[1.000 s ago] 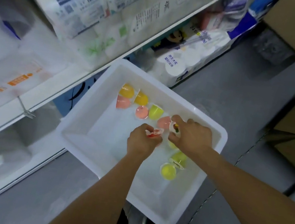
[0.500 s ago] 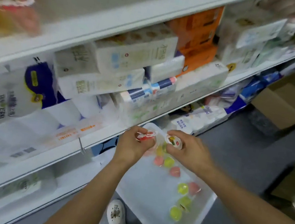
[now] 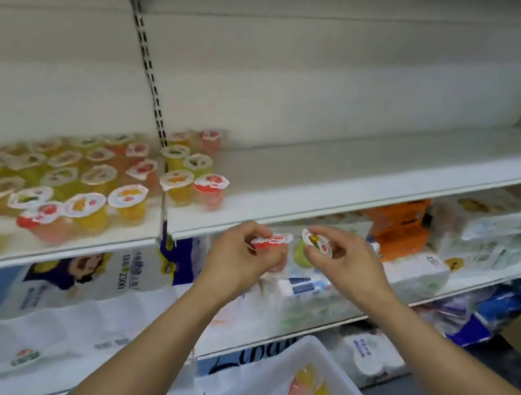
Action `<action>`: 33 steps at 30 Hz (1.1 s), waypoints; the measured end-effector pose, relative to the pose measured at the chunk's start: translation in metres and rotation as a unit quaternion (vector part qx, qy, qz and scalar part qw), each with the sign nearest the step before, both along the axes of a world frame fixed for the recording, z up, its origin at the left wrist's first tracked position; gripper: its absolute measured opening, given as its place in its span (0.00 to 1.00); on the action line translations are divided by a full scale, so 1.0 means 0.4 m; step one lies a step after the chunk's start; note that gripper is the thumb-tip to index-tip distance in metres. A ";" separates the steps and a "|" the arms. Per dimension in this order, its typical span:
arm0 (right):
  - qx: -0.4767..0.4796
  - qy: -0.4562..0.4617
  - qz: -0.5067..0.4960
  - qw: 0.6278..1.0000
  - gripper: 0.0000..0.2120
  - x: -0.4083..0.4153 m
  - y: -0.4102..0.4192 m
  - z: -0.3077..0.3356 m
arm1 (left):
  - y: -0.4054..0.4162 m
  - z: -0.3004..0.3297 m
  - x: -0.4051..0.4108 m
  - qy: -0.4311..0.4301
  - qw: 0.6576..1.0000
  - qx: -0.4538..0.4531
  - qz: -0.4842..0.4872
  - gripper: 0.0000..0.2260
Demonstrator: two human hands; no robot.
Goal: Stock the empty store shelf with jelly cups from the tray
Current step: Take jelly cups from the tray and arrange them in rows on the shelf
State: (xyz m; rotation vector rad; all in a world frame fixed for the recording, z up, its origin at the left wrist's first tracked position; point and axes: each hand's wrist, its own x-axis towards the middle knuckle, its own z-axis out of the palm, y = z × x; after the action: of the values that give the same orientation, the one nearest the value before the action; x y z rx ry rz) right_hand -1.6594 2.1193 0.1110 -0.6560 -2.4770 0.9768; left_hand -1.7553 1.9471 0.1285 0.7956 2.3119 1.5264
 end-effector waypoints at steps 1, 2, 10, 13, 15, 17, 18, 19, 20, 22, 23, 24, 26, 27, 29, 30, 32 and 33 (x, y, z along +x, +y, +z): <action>0.001 0.014 0.007 1.000 0.15 -0.029 -0.004 0.022 | -0.010 0.026 -0.017 0.013 1.000 0.007 0.007 0.09; 0.004 0.024 0.012 1.000 0.15 -0.058 -0.008 0.044 | -0.021 0.051 -0.034 0.026 0.999 0.014 0.017 0.09; 0.083 -0.036 0.038 0.995 0.19 -0.309 -0.036 0.137 | -0.100 0.163 -0.216 0.068 0.993 0.037 0.086 0.09; 0.104 -0.076 0.051 0.990 0.20 -0.400 -0.035 0.140 | -0.125 0.183 -0.281 0.080 0.991 0.033 0.101 0.08; 0.108 -0.094 0.055 0.988 0.20 -0.460 -0.032 0.142 | -0.144 0.201 -0.319 0.087 0.990 0.025 0.109 0.10; 0.090 -0.102 0.061 0.989 0.21 -0.521 -0.025 0.144 | -0.161 0.215 -0.357 0.089 0.989 0.015 0.121 0.11; 0.071 -0.104 0.062 0.990 0.21 -0.549 -0.023 0.148 | -0.167 0.220 -0.374 0.089 0.987 0.014 0.130 0.12; 0.053 -0.105 0.062 0.991 0.22 -0.575 -0.021 0.151 | -0.171 0.223 -0.392 0.091 0.986 0.013 0.141 0.12; 0.040 -0.105 0.062 0.992 0.22 -0.601 -0.019 0.152 | -0.176 0.225 -0.408 0.089 0.985 0.014 0.149 0.12; 0.027 -0.098 0.070 0.992 0.21 -0.649 -0.015 0.149 | -0.181 0.226 -0.437 0.077 0.985 0.021 0.156 0.12; 0.023 -0.090 0.079 0.993 0.21 -0.669 -0.015 0.145 | -0.183 0.224 -0.451 0.074 0.985 0.023 0.157 0.12; 0.019 -0.082 0.087 0.993 0.21 -0.687 -0.016 0.143 | -0.185 0.223 -0.464 0.074 0.984 0.022 0.158 0.11; 0.019 -0.074 0.095 0.993 0.20 -0.715 -0.014 0.136 | -0.185 0.222 -0.482 0.072 0.984 0.019 0.163 0.11; 0.020 -0.074 0.098 0.992 0.20 -0.724 -0.013 0.135 | -0.184 0.222 -0.491 0.067 0.984 0.017 0.164 0.12; 0.012 -0.076 0.106 0.991 0.20 -0.731 -0.011 0.132 | -0.181 0.222 -0.502 0.056 0.985 0.012 0.163 0.13; 0.010 -0.077 0.104 0.992 0.20 -0.730 -0.011 0.131 | -0.180 0.223 -0.505 0.050 0.985 0.011 0.162 0.14; 0.055 -0.074 0.083 0.992 0.22 -0.714 -0.015 0.138 | -0.177 0.226 -0.509 0.048 0.986 0.010 0.159 0.15; 0.078 -0.056 0.072 0.993 0.23 -0.701 -0.023 0.151 | -0.173 0.228 -0.510 0.052 0.986 0.008 0.157 0.16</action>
State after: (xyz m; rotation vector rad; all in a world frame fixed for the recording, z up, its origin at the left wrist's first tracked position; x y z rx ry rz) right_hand -1.9396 2.1100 0.1716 -0.4996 -2.6989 0.8057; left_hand -1.9594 1.8781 0.2197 0.5449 2.6036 1.6643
